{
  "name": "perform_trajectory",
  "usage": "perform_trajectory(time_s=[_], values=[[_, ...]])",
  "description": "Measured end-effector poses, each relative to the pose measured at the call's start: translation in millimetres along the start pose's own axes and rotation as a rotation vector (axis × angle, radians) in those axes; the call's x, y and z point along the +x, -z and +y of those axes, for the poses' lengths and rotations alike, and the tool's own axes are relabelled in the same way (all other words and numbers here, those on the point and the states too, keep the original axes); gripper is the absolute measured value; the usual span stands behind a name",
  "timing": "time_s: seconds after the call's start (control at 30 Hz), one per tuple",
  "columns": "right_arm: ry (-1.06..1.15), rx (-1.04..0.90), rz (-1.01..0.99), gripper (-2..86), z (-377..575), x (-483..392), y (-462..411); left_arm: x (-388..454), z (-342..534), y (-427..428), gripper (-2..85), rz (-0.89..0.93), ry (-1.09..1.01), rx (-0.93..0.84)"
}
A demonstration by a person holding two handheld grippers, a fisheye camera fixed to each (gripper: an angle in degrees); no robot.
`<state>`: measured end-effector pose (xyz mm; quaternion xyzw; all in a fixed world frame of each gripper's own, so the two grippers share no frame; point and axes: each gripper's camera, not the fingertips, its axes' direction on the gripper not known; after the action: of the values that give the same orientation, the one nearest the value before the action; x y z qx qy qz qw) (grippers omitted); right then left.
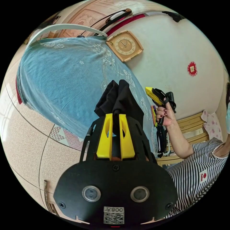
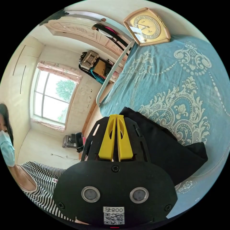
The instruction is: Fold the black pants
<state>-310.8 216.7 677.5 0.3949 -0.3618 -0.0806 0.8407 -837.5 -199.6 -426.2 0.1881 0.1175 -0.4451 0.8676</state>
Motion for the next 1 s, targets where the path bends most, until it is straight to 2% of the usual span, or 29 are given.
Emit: perform_trajectory(time_s=[0.1, 0.2, 0.37, 0.5, 0.63, 0.67, 0.8, 1.0], values=[[0.083, -0.026, 0.084, 0.4, -4.2, -29.5, -14.7, -3.9, 24.8, 12.9, 2.7, -0.020, 0.008, 0.071], [0.154, -0.167, 0.218, 0.2, -13.9, -51.5, -66.1, 12.2, 47.2, 30.2, 0.9, -0.077, -0.029, 0.155], [0.280, -0.338, 0.473, 0.1, -17.5, -75.5, -159.0, 56.7, 57.5, 9.9, 0.2, -0.145, -0.228, 0.087], [0.326, -0.299, 0.486, 0.3, -15.8, -91.4, -170.6, 53.1, 71.5, -36.7, 0.1, -0.338, -0.210, -0.045], [0.254, -0.375, 0.316, 0.3, -25.7, -94.9, -165.9, 53.4, 92.2, -40.6, 0.1, -0.293, -0.194, -0.045], [0.271, -0.343, 0.284, 0.2, -27.4, -102.0, -160.2, 56.4, 99.6, -40.5, 0.0, -0.286, -0.190, -0.045], [0.329, -0.239, 0.426, 0.2, -36.0, -121.4, -155.2, 86.6, 122.7, -35.4, 0.0, -0.307, -0.228, -0.009], [0.282, -0.339, 0.430, 0.0, -62.4, -105.1, -183.8, 110.7, 146.3, -63.1, 0.0, -0.402, -0.271, -0.046]])
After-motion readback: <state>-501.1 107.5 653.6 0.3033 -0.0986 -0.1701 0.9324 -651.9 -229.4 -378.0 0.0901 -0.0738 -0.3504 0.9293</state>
